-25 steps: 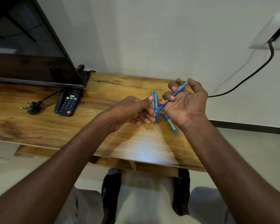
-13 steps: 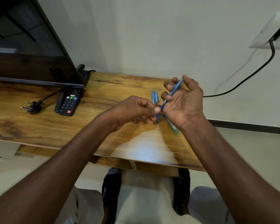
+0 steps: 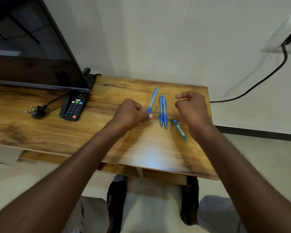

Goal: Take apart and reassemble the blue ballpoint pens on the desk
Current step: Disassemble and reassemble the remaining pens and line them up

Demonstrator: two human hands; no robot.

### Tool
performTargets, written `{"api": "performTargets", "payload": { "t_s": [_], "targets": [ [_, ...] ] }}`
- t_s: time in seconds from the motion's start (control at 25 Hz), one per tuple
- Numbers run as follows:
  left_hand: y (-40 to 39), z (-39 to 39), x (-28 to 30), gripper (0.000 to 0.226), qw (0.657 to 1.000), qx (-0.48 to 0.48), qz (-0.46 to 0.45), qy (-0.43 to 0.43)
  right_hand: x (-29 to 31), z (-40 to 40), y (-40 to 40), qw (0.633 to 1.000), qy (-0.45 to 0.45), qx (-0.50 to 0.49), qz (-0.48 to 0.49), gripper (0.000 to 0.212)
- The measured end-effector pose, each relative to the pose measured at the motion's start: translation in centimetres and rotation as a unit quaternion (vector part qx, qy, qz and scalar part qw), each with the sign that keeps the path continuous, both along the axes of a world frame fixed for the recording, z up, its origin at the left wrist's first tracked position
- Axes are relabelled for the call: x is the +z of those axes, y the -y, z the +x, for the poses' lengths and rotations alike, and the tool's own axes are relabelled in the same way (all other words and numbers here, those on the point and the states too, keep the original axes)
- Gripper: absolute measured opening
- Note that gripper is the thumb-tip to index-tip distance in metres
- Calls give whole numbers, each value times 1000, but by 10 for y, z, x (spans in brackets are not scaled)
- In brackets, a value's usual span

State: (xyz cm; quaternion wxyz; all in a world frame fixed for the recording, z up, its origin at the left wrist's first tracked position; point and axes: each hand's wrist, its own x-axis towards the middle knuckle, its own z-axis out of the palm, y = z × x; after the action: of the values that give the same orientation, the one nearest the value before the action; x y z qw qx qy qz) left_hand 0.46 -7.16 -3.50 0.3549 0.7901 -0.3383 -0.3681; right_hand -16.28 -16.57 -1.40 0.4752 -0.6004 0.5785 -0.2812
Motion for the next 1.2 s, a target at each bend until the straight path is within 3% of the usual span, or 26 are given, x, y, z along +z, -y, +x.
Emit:
{"api": "performTargets", "payload": {
  "t_s": [0.2, 0.44, 0.84, 1.2],
  "targets": [
    [1, -12, -9, 25, 996, 26, 37, 75, -8, -4, -2, 970, -200, 112, -79, 20],
    [2, -22, -9, 32, 986, -14, 56, 158, -19, -13, 2, 925, -317, 185, -96, 11],
    [6, -30, -17, 29, 971, -105, 30, 211, -28, -19, 7, 918, -340, 173, -108, 21],
    [7, -27, -19, 25, 971, -112, 23, 209, -30, -21, 12, 918, -349, 161, -101, 28]
  ]
}}
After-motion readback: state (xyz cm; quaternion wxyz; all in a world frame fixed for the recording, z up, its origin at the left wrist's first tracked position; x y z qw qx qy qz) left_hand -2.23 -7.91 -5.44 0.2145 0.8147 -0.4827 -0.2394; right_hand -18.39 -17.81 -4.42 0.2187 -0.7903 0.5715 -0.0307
